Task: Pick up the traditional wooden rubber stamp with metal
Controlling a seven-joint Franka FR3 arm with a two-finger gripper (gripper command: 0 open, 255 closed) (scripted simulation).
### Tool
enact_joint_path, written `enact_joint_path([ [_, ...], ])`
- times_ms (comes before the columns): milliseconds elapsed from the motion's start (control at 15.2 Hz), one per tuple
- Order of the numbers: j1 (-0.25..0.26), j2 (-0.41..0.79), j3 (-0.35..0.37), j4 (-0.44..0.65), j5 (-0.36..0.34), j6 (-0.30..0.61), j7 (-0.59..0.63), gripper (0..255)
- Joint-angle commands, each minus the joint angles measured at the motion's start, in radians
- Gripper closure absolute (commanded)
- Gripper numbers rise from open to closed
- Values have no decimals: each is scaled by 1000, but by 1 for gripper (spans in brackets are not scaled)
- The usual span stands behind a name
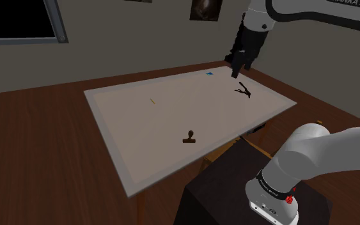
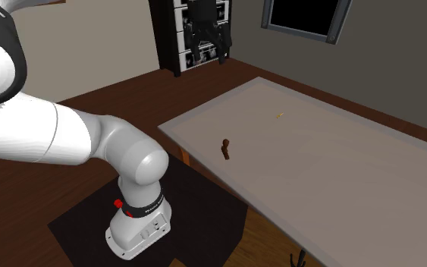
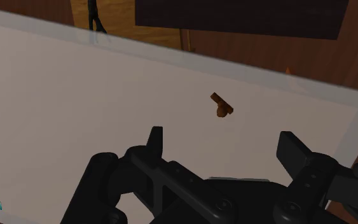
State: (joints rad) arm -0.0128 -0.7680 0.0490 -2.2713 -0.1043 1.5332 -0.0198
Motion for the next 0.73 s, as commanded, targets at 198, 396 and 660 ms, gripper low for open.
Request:
enact_joint_path([
  [198,4,22,9,-82,-4,97,12,0],
  [396,7,57,18,-154,-11,197,25,0],
  [660,8,126,31,-233,-23,335,45,0],
])
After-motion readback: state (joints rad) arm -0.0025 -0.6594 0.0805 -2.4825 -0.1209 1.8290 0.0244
